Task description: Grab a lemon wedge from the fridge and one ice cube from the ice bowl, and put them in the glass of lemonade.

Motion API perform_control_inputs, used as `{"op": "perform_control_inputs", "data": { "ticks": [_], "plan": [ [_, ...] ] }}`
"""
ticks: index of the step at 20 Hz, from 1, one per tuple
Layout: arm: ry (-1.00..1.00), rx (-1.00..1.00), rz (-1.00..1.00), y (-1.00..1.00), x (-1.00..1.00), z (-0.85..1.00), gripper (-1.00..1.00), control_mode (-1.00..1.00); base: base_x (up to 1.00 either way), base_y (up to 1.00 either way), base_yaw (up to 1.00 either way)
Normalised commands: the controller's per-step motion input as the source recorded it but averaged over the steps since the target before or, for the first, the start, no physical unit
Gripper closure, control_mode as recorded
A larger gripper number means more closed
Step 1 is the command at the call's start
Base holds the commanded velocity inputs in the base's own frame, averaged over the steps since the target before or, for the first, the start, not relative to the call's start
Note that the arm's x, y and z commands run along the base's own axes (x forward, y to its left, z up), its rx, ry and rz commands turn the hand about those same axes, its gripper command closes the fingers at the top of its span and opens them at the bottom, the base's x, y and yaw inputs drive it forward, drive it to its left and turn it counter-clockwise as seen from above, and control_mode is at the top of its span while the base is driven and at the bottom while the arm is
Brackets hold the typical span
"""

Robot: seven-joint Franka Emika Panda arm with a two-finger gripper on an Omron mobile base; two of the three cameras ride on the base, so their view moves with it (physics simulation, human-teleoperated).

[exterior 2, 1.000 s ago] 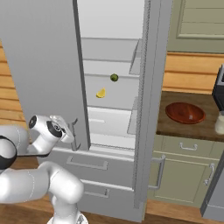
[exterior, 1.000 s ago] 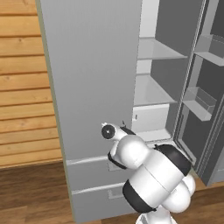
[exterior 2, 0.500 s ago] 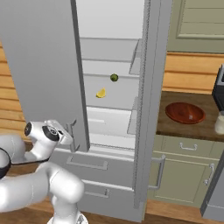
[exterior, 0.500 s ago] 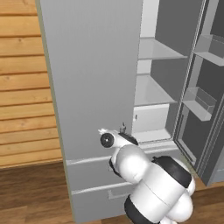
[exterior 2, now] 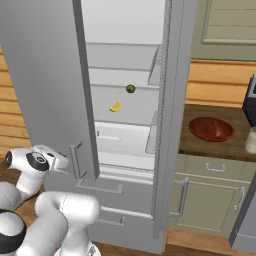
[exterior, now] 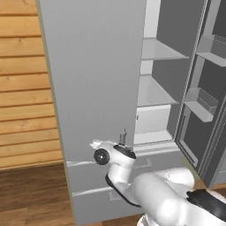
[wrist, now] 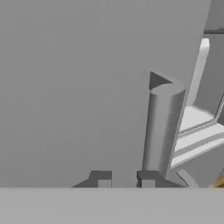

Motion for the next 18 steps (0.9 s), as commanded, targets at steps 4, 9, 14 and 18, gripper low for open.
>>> {"op": "perform_control_inputs", "data": {
  "ticks": [4,9,14,18],
  "plan": [
    [0.06,-0.16,0.26,0.81,-1.0,1.0,1.0,-1.0,0.0,0.0,0.0],
    [0.05,-0.15,0.2,0.51,-0.88,0.93,1.0,-1.0,0.0,0.0,0.0],
    [0.01,-0.05,0.06,-0.23,-0.67,1.0,1.0,-1.0,0.0,0.0,0.0],
    [0.03,0.01,-0.03,-0.94,-0.5,1.0,1.0,-1.0,0.0,0.0,0.0]
  ]
}}
